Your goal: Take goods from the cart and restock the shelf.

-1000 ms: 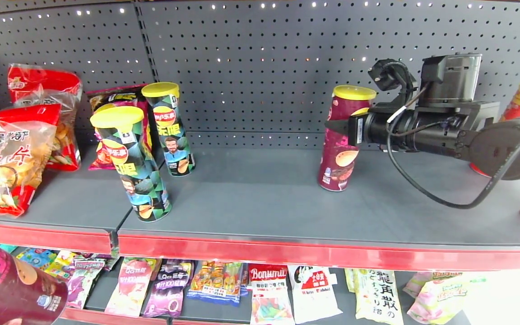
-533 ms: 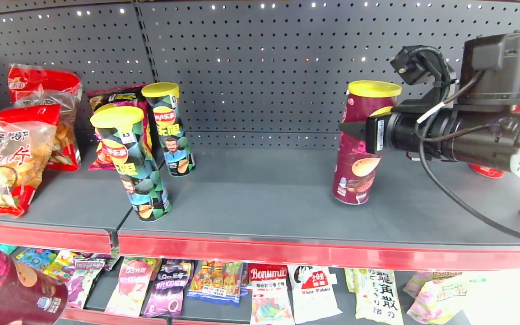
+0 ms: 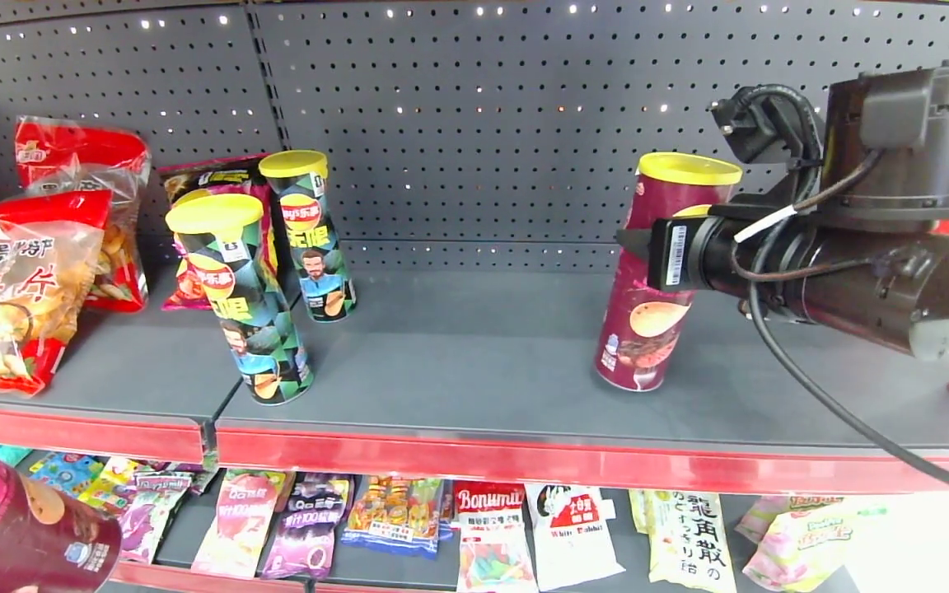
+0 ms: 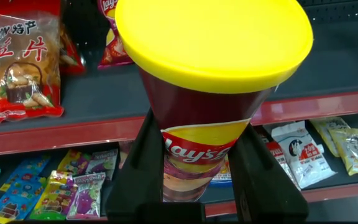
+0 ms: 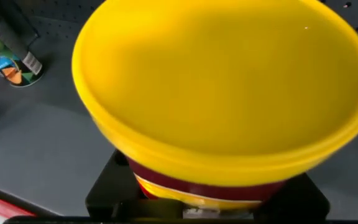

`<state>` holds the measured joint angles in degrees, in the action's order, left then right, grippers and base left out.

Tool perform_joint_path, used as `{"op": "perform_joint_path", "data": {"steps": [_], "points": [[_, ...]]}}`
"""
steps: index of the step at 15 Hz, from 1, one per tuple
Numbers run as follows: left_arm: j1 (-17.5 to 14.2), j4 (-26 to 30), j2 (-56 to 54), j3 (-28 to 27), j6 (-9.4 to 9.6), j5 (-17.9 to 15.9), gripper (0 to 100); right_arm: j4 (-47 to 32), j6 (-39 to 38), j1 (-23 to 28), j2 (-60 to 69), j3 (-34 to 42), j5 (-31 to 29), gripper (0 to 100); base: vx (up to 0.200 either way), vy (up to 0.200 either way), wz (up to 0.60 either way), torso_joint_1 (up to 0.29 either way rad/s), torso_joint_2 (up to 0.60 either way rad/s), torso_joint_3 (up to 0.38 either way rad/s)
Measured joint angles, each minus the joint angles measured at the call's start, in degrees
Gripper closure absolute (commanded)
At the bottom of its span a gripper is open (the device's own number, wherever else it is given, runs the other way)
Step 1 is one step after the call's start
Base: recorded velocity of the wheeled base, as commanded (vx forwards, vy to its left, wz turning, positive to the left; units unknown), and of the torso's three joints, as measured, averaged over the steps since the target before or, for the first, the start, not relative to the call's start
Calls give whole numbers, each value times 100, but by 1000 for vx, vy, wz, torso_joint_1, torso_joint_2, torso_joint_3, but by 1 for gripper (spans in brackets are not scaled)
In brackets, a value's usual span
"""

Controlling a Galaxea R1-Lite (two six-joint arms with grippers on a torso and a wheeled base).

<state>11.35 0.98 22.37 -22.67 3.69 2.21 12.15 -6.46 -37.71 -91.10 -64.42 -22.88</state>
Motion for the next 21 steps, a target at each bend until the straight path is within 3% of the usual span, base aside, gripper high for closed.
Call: {"op": "perform_joint_path", "data": {"steps": [7, 21], "points": [[-2, -2, 4, -4, 18, -2, 100, 601, -168, -438, -344, 66, -1237, 100, 0, 0, 0, 0, 0, 0], [2, -7, -18, 68, 24, 6, 100, 629, -194, -1133, -452, 354, -1741, 100, 0, 0, 0, 0, 0, 0]]}}
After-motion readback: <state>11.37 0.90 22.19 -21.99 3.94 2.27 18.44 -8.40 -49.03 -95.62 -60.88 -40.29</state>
